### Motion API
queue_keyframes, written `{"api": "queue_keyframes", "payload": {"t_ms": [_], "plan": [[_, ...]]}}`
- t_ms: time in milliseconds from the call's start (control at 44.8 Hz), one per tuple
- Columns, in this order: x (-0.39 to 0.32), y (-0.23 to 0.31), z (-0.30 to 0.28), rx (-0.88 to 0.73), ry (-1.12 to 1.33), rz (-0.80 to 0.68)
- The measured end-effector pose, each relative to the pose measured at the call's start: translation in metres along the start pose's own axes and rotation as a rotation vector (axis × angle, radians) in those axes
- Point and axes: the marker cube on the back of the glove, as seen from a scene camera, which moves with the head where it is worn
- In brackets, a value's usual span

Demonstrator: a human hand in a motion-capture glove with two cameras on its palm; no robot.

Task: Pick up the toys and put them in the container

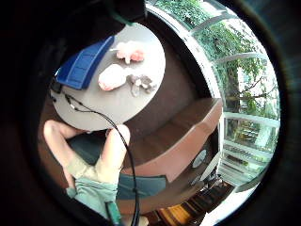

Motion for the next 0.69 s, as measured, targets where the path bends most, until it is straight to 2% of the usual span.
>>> {"api": "queue_keyframes", "payload": {"t_ms": [178, 535, 692], "plan": [[0.000, -0.017, 0.007, -0.026, 0.023, 0.016], [-0.003, -0.063, 0.012, -0.114, 0.096, -0.045], [0.002, -0.089, 0.038, -0.222, 0.151, -0.053]]}}
